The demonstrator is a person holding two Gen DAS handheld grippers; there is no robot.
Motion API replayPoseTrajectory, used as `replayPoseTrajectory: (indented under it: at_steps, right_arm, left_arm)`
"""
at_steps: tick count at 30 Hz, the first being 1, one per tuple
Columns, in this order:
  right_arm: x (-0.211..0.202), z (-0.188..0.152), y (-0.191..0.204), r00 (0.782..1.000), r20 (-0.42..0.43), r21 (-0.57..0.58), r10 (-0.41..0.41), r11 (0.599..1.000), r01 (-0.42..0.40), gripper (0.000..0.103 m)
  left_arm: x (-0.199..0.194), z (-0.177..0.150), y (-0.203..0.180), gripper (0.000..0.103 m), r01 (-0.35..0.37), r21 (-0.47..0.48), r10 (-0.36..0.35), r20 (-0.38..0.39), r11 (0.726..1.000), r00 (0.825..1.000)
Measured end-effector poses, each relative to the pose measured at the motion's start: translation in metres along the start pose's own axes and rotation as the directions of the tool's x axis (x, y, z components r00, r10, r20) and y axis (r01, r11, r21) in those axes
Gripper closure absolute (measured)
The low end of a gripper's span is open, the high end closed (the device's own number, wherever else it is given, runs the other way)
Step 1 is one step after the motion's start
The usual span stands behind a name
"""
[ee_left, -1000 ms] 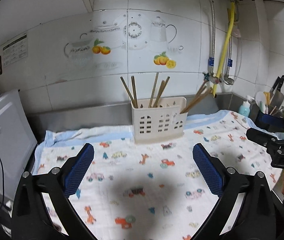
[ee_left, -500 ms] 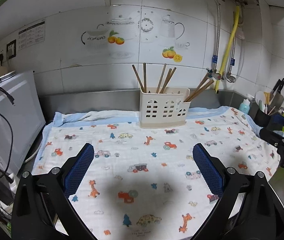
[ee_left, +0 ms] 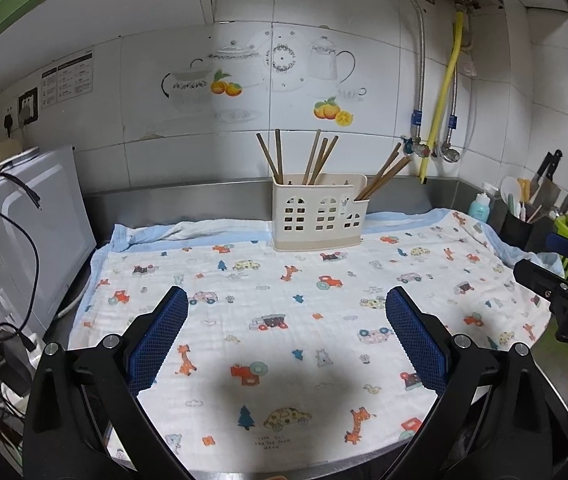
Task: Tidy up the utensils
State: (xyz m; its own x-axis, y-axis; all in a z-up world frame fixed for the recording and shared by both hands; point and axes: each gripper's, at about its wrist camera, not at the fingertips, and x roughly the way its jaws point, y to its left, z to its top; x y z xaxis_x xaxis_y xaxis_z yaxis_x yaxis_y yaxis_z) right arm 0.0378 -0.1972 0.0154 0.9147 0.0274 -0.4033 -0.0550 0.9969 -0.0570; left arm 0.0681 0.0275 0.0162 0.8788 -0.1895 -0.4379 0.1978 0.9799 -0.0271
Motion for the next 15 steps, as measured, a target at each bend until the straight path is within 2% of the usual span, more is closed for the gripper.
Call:
replayPoseTrajectory:
  at_steps: [8, 15]
  right_arm:
    - [-0.014, -0.002, 0.002, 1.000, 0.019, -0.001, 0.007, 1.000, -0.007, 0.008]
    - [-0.018, -0.005, 0.003, 1.000, 0.021, 0.007, 0.016, 1.000, -0.016, 0.007]
  left_arm:
    - [-0.008, -0.005, 0.005, 0.005, -0.018, -0.042, 0.018, -0.001, 0.999, 1.000]
    - [-0.014, -0.008, 0.000, 0.005, -0.022, -0.036, 0.022, -0.003, 0.999, 1.000]
